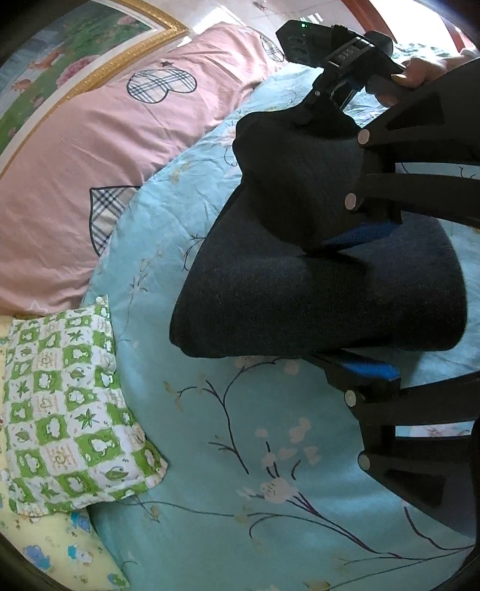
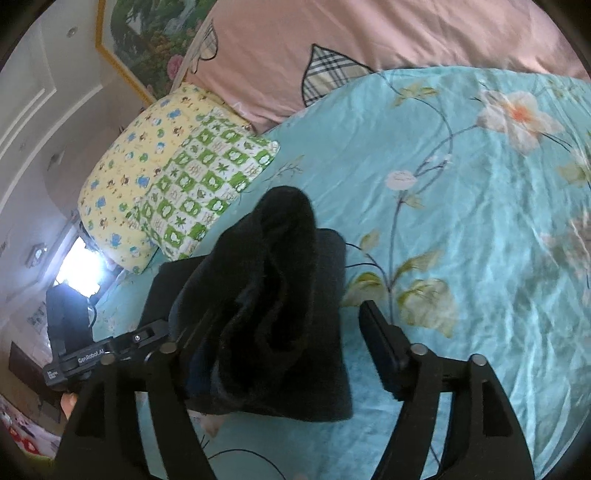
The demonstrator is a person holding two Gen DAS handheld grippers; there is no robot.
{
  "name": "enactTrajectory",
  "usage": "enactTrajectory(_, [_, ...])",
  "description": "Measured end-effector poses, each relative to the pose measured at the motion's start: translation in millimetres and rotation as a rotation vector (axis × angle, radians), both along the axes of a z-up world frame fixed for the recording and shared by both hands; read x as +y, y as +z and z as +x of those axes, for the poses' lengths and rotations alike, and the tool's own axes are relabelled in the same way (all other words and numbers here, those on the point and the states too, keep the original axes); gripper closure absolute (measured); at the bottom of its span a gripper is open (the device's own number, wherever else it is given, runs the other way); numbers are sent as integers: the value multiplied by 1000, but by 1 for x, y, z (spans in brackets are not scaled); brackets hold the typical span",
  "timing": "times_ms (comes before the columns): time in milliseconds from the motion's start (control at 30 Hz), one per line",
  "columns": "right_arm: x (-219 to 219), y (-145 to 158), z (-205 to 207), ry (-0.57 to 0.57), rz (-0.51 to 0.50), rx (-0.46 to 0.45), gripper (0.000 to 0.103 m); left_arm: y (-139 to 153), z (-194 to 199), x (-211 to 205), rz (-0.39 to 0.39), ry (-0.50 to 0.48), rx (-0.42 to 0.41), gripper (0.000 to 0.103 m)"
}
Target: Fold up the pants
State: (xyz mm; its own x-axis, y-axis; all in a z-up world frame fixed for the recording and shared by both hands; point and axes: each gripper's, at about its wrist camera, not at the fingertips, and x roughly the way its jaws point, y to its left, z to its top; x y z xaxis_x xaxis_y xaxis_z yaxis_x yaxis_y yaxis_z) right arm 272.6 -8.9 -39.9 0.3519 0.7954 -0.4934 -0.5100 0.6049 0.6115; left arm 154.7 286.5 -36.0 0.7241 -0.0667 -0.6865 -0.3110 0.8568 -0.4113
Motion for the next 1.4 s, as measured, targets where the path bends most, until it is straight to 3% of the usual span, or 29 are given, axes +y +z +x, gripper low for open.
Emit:
enactTrajectory(167, [-12,2,-3,-31,7,-3,18,4,-9,-4,27,21,4,43])
enactTrajectory(500, [-24,14,-19,-73,-49,-57,17,14,-35,-12,62,67,3,31])
enactTrajectory(733, [-22,37,-50,-28,-41,-170,10,19,-50,-32,155,48,15,29])
enactTrajectory(1133, [-5,44,-95,88,-180,-322,4,18,-71,-71,334,34,63,25])
enactTrajectory(1400, [-4,44,-106,118,-243,-357,3,11,-77,-79,356,19,108,25])
